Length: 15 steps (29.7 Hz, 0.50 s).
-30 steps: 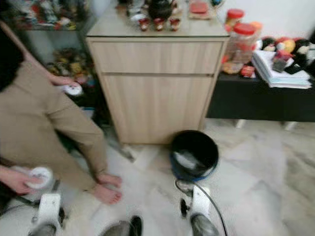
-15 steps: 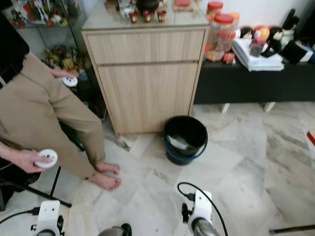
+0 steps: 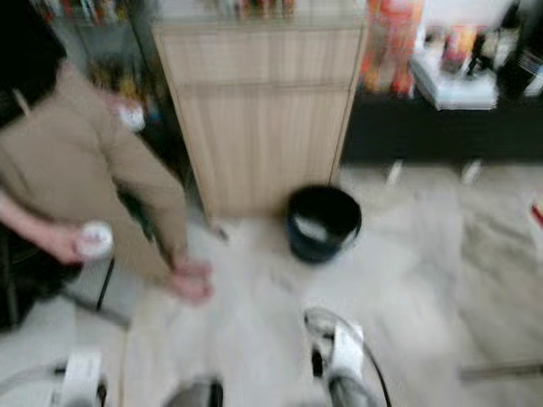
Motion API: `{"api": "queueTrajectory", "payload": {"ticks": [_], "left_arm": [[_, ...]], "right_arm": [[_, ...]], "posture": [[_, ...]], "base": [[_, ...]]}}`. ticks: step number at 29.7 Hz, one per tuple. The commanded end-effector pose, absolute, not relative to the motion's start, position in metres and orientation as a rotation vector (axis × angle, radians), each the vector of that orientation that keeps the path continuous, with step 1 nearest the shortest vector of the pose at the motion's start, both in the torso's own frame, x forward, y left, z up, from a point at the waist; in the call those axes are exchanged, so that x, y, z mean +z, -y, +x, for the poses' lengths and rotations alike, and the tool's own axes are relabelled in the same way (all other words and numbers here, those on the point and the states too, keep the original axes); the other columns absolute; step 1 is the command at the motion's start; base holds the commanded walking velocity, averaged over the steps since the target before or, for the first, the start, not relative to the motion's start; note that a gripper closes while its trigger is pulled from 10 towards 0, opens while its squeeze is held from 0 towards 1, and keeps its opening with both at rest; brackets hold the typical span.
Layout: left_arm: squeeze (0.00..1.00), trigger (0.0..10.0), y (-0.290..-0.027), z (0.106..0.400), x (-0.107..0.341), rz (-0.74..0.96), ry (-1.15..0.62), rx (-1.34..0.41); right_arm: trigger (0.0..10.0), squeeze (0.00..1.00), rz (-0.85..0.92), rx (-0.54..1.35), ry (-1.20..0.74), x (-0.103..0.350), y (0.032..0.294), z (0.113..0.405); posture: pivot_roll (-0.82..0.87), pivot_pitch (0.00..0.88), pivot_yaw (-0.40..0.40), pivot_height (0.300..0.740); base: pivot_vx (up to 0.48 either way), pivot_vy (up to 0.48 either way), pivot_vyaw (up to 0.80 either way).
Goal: Picking trash to rubbish bin
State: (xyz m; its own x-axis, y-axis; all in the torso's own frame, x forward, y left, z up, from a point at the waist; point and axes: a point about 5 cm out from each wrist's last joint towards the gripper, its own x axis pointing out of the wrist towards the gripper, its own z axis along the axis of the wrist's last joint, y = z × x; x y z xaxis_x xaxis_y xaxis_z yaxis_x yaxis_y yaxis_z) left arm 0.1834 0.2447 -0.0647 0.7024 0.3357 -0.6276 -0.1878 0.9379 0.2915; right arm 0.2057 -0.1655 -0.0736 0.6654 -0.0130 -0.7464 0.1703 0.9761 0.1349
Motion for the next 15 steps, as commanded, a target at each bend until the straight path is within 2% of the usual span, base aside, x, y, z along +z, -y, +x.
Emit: {"api": "queueTrajectory", "payload": {"ticks": [1,15], "left_arm": [[0.00,10.0,-0.2447,0.1782,-0.0676,0.211,-0.758,0.290],[0.00,10.0,-0.2398,0.1785,-0.0693,0.196,-0.767,0.279]], "right_arm": [[10.0,0.00,0.198,-0.108,-0.850,-0.0752,0.1672,0.2027],[10.0,0.00,0.187,-0.089,-0.853,-0.0747,0.1675,0.2038]], "posture": [[0.14,0.181,-0.002,0.740],[0.13,0.163,-0.014,0.740]], "base": [[0.000,0.000,0.00],[0.000,0.000,0.00]]}}
